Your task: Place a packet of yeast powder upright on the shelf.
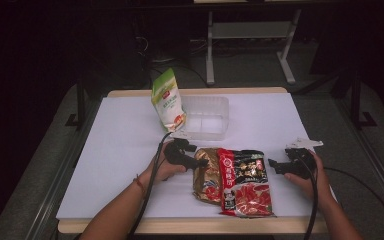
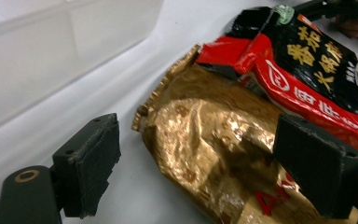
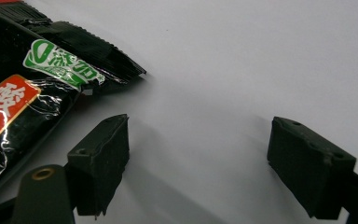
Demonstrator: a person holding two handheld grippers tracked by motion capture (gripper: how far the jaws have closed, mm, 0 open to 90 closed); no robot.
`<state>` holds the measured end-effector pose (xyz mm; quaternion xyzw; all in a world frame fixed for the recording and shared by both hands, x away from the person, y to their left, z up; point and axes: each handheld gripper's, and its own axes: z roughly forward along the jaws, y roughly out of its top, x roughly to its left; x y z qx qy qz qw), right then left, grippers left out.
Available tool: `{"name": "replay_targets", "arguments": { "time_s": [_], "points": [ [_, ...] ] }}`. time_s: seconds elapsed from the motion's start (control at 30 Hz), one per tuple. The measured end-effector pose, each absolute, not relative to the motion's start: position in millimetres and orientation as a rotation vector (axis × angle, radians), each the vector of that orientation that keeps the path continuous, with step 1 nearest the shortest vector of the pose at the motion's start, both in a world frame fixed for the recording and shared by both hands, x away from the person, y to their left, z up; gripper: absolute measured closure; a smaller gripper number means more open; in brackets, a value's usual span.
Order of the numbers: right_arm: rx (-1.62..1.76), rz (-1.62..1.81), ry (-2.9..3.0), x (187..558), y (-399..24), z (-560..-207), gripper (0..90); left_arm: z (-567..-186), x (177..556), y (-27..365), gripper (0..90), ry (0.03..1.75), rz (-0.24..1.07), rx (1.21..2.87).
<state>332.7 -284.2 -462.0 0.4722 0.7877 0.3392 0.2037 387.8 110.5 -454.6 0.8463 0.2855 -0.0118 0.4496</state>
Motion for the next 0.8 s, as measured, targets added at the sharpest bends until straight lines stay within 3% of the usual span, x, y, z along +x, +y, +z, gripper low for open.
{"name": "replay_targets", "arguments": {
  "time_s": [0.33, 0.4, 0.6, 0.8],
  "points": [
    [1.327, 0.950, 2.203, 333, -285, -462, 19.7, -457, 388, 91, 15.4, 0.746, -0.067, 2.097],
    [1.327, 0.951, 2.203, 333, -285, -462, 19.7, -458, 389, 92, 29.7, 0.747, -0.131, 2.076],
    [1.327, 0.951, 2.204, 333, -285, -462, 19.7, -459, 392, 103, 52.0, 0.788, -0.170, 1.995],
    [1.328, 0.951, 2.205, 333, -285, -462, 19.7, -453, 387, 111, 77.4, 0.792, -0.081, 1.968]
  ]
}}
